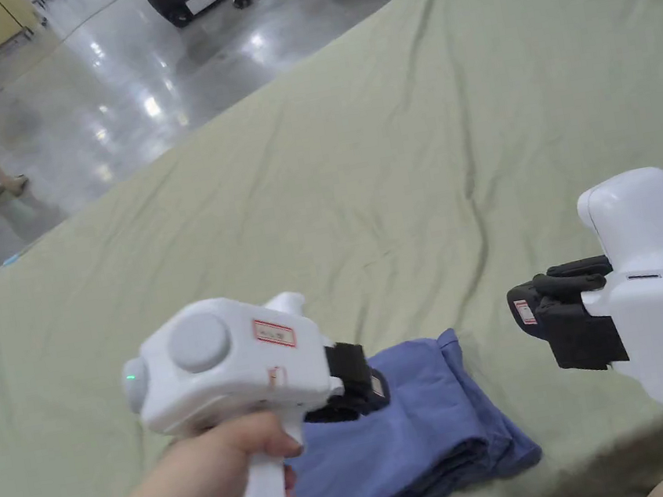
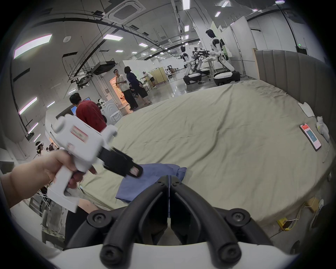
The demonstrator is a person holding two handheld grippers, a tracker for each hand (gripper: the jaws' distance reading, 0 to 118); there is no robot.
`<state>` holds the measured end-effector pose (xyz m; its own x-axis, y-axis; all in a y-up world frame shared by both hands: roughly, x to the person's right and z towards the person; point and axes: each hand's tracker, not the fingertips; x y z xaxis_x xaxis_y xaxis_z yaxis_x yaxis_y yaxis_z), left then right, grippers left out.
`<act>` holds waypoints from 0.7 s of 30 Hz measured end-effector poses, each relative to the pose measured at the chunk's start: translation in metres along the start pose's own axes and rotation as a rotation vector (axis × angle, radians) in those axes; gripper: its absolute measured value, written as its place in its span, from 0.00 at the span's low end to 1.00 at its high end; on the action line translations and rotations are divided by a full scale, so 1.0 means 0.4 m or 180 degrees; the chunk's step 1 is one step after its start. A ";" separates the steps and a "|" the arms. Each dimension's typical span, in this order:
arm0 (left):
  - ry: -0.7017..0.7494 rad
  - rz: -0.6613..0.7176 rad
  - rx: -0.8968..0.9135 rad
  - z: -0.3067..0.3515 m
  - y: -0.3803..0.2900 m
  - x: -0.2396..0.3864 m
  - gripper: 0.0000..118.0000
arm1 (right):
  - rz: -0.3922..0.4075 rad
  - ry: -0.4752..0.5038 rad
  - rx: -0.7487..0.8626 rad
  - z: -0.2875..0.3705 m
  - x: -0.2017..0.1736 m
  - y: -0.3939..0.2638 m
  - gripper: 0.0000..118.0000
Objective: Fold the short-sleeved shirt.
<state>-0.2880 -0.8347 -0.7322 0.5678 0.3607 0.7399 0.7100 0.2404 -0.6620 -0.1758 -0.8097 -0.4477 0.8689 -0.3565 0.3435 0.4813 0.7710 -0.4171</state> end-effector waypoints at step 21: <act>-0.1142 -0.0211 0.0872 0.182 -0.160 -0.109 0.00 | 0.0212 -0.0004 -0.0531 -0.088 -0.088 -0.012 0.02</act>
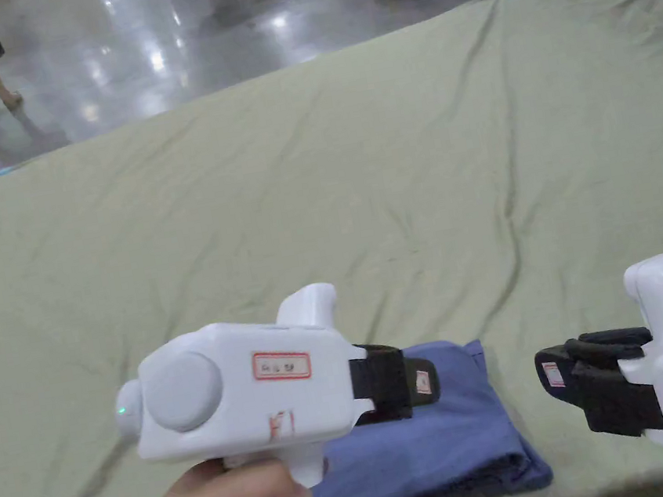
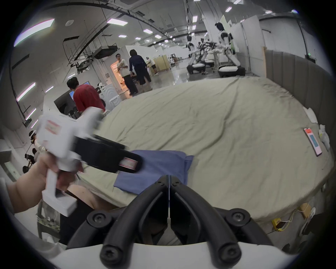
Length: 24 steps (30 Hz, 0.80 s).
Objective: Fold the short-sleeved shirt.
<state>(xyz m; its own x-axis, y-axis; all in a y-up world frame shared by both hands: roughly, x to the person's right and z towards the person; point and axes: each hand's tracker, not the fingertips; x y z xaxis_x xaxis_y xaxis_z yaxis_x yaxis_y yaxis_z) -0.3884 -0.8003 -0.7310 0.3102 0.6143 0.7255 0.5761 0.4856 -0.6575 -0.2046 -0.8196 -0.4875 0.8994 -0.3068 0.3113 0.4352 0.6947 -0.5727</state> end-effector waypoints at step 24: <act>-0.1019 0.1399 -0.0005 0.005 -0.108 -0.573 0.96 | -0.0808 0.0359 -0.1190 -0.438 0.137 0.021 0.01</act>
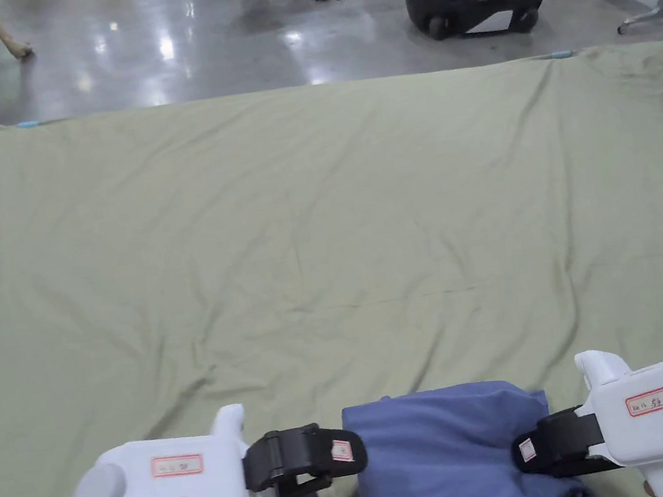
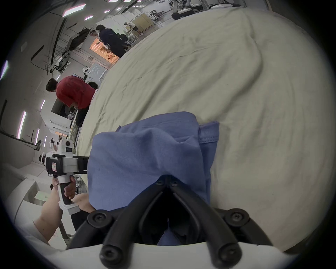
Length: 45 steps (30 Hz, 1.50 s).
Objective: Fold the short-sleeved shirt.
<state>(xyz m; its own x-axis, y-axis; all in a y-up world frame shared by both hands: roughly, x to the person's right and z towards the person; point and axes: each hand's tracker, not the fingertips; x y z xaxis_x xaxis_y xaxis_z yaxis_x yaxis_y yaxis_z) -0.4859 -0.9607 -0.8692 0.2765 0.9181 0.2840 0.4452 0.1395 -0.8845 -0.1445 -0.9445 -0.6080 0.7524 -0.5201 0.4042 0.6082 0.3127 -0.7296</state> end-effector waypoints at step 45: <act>0.4106 -0.0157 0.0067 1.013 0.232 -0.205 0.10 | 0.0518 0.0854 0.0713 0.124 -0.384 -0.214 0.00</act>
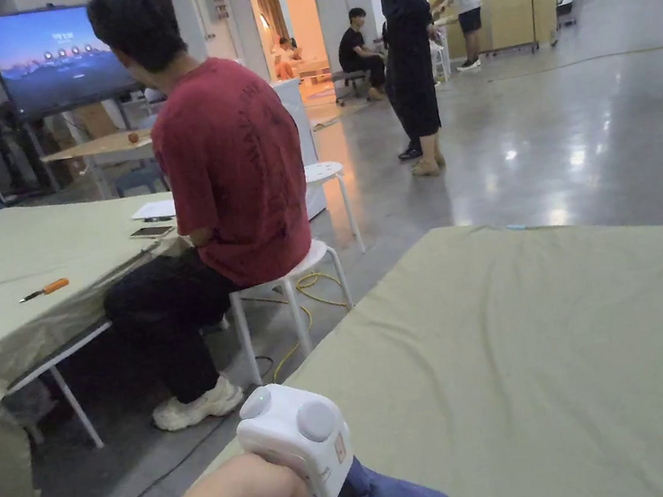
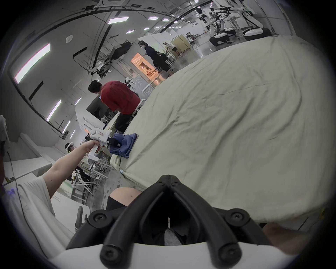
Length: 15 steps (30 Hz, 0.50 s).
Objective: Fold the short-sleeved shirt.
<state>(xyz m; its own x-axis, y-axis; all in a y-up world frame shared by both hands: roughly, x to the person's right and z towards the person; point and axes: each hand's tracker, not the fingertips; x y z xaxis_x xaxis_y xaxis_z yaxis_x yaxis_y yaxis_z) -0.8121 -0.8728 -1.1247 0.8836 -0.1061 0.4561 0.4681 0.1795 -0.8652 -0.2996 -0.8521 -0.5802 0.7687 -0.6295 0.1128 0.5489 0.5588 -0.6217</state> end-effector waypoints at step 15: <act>0.0105 0.0050 0.2556 0.430 -0.309 0.279 0.28 | 0.0283 -0.0096 -0.0072 -0.029 0.005 0.014 0.00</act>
<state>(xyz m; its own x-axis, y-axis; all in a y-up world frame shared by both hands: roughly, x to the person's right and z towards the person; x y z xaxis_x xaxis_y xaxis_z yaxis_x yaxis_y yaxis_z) -0.7699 -0.7384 -0.9309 0.8952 -0.1242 0.4280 0.3309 0.8285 -0.4518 -0.2989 -0.8564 -0.5925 0.8238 -0.5612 0.0796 0.4707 0.5992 -0.6476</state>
